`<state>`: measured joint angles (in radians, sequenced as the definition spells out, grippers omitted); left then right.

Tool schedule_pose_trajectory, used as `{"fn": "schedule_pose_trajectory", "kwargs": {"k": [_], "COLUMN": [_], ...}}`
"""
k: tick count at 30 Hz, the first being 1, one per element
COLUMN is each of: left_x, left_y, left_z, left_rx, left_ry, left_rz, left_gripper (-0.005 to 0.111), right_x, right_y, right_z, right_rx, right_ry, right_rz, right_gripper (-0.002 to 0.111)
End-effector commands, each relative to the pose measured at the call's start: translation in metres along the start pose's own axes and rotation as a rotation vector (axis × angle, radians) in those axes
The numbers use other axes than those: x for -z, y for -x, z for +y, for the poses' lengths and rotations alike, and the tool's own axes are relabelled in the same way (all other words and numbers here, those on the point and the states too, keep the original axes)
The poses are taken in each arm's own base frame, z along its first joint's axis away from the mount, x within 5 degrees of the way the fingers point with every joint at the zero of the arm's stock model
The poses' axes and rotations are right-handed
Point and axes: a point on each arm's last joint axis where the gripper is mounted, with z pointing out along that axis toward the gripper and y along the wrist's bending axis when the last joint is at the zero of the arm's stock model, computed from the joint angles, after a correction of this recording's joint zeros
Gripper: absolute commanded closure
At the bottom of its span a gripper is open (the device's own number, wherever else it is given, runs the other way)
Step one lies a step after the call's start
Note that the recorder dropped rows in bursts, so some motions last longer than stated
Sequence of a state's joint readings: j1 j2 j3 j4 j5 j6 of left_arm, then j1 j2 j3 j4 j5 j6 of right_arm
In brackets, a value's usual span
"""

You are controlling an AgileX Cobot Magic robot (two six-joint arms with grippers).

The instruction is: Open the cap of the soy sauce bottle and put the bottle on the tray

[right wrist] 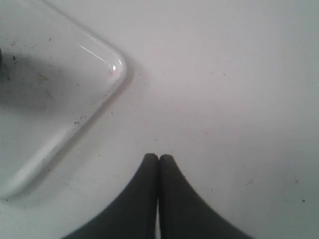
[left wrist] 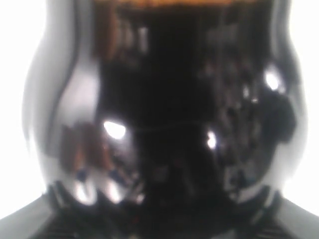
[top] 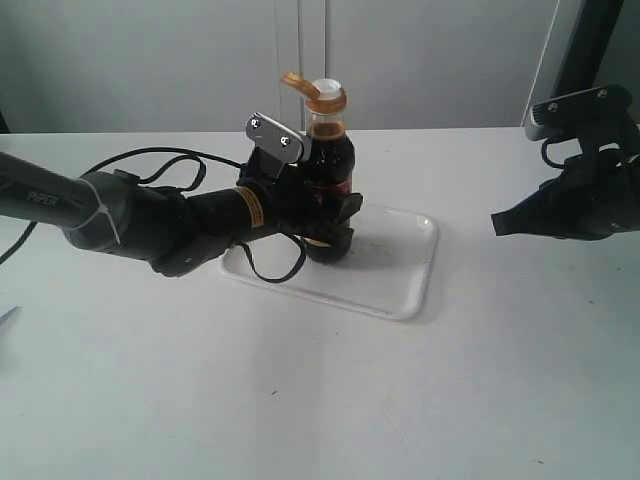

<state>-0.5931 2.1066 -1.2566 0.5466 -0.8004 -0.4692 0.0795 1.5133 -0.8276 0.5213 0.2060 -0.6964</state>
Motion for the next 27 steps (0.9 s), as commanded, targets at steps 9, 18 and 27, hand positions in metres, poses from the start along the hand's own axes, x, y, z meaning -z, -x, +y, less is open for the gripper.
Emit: {"fn": "schedule_pose_trajectory", "kwargs": {"k": [9,18,27], "left_x": [-0.005,-0.006,-0.006], "left_y": [0.005,0.001,0.002], "left_z": [-0.002,-0.002,-0.001], "left_rx": [0.014,0.018,0.024], "left_ry": [-0.03,-0.03,-0.028], "left_rz": [-0.104,-0.098,-0.107], "left_gripper": [0.107,0.103,0.036], "right_x": [0.001,0.001,0.001], "right_y": [-0.001,-0.002,-0.002], "right_z": [-0.003,-0.002,-0.002], "right_rx": [-0.007,-0.007,-0.007], "right_ry": [-0.005,-0.002,0.0], "right_rz": [0.003,0.006,0.008], "right_gripper": [0.108,0.108,0.108]}}
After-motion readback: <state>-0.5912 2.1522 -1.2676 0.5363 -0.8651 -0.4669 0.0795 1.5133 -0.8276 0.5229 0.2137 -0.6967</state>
